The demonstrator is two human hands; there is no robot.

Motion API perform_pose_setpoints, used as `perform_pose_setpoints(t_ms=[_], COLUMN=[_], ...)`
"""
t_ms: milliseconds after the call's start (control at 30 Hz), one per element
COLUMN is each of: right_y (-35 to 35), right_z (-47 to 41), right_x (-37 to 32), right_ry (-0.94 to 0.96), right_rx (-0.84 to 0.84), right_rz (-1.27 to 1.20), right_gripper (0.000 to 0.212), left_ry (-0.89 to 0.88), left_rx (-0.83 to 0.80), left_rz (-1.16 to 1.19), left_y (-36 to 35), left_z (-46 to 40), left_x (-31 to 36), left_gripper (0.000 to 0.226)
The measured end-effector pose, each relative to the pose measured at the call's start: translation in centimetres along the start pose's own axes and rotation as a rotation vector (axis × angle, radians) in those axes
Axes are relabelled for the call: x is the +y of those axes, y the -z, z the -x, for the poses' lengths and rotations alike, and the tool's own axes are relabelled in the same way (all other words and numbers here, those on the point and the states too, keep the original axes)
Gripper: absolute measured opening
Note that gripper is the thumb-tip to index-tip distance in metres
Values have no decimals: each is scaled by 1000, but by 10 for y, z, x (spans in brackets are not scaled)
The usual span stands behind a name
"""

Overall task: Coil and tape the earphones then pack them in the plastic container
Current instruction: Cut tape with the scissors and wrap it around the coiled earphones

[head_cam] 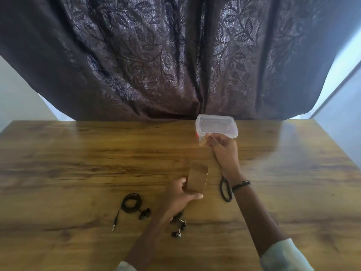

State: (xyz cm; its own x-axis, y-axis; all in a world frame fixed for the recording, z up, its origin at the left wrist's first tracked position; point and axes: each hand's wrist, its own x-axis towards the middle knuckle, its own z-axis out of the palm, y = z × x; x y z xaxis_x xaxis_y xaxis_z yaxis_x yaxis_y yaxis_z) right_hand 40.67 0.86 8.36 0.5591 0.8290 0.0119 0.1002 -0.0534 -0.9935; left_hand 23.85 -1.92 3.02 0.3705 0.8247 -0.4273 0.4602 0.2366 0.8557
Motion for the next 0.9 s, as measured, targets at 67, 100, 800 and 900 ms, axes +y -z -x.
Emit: perform_pose_setpoints(t_ms=[67,100,800,900], right_y=[-1,-1,17,13], right_z=[1,2,37,56], right_x=[0,0,16,24], right_ry=[-11,-13,71,57], right_rx=[-6,-4,-119,-182], right_rz=[-11,-22,62,79], right_gripper=[22,22,18,16], left_ry=[-52,-93,-543,-386], left_rx=[9,10,242,283], left_rz=[-13,-36,-478,-395], left_y=[0,-2,25,60], left_z=[-1,-2,-33,-17], left_x=[1,5,17,-8], left_gripper=[86,73,33,12])
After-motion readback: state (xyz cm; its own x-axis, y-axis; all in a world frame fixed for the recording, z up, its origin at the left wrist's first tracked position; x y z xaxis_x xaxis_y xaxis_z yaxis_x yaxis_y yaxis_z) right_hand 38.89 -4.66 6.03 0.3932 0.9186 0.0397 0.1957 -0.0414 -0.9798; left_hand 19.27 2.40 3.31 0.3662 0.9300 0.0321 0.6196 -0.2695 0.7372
